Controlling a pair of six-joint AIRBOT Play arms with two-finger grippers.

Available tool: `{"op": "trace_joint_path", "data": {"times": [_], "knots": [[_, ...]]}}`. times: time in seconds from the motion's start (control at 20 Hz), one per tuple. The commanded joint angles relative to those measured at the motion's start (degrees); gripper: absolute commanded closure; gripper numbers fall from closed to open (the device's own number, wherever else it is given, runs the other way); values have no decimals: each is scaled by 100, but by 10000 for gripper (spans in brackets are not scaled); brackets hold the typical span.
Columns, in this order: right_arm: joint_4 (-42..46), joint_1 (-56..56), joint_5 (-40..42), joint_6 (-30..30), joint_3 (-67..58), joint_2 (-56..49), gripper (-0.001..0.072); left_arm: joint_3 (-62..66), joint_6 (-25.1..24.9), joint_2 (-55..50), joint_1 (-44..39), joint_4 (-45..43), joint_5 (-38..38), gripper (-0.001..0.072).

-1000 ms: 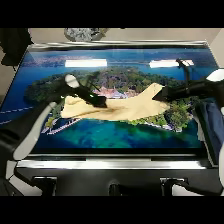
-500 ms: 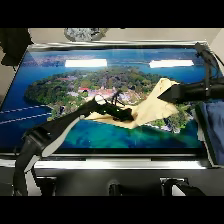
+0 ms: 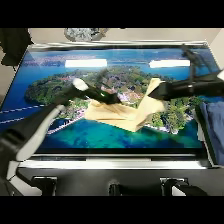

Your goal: Fold the shirts.

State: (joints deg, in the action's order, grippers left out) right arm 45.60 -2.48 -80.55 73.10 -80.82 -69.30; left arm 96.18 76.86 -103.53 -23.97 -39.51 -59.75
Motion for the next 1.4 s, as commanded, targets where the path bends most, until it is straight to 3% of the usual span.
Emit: {"op": "trace_joint_path", "data": {"times": [0.0,0.25,0.5,0.55,0.6,0.65,0.75,0.85,0.95,1.2,1.25,1.35], "knots": [[-393,684,1045,-42,-7,-699,664,0,-37,1093,1023,-887,-297,684],[-1565,1646,2120,-273,-13,-2155,664,0,-44,2310,2157,-887,-391,684],[-2741,2420,2570,-520,-17,-3265,662,-7,-61,2680,2337,-887,-396,683],[-2881,2529,2645,-590,-17,-3381,617,-31,-63,2671,2317,-890,-387,684],[-3226,2629,2758,-903,-17,-3473,292,-81,-63,2653,2291,-892,-387,683],[-3742,2669,2955,-1475,-17,-3504,29,-168,-63,2649,2277,-925,-372,684],[-4358,2538,3136,-2142,-17,-3412,11,-426,-63,2653,2282,-949,-396,683],[-3912,2146,3014,-2181,-17,-3143,12,-597,-63,2660,2284,-1128,-396,683],[-2706,1523,2430,-1816,-17,-2774,12,-629,-66,2660,2288,-1353,-389,683],[1930,-72,81,-55,118,-1996,23,-629,-61,2660,2511,-1517,-413,683],[2378,-219,-162,184,376,-1976,24,-629,-61,2660,2538,-1517,-437,682],[1672,-304,398,262,1193,-1982,23,-629,-59,2660,2524,-1515,-444,682]]}}
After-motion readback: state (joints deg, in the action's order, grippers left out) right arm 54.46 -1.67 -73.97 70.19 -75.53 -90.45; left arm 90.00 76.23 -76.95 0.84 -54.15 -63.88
